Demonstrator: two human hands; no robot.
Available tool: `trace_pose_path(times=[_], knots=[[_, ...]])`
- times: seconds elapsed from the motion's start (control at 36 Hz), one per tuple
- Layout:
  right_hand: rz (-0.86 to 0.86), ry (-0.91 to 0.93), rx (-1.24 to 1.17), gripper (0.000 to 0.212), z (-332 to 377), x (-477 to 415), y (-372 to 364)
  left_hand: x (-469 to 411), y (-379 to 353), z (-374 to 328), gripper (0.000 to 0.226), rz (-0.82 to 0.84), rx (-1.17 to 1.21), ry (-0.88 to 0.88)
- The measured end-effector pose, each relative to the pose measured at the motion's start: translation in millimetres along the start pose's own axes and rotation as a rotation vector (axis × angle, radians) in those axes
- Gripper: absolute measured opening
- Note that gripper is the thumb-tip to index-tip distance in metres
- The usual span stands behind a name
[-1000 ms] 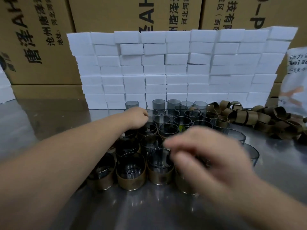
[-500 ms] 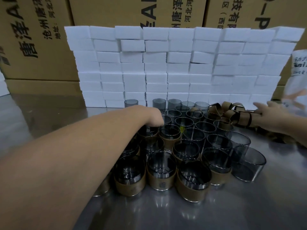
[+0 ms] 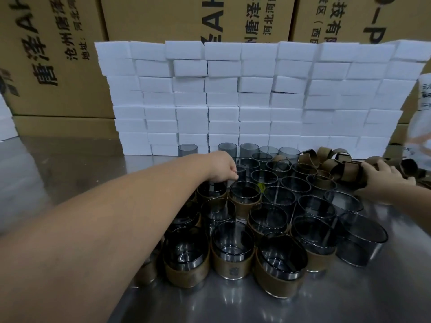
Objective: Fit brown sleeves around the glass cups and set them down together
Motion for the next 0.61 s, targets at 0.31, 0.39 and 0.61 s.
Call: trace_pose_path(times=[0.31, 0.39, 0.61], knots=[[-0.083, 0.082, 0.185, 0.051, 6, -4, 16, 12, 30, -8, 0.025, -0.367, 0.483, 0.048], [-0.088, 0.081, 0.246, 0.05, 6, -3, 12, 22, 35, -15, 0.029, -0.422, 0.611, 0.033], [-0.09, 0.212, 0.324, 0.07, 10, 9, 10, 57, 30, -30, 0.017, -0.407, 1.376, 0.096]])
Point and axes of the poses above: each hand's wrist, its own x-axis away from the middle knuckle, its own y-axis out of the back of the hand, z = x × y, the point moved 6 cm from there along -x, towards the middle knuckle, and after that the axes turned 7 degrees about y, right-handed, at the moved point
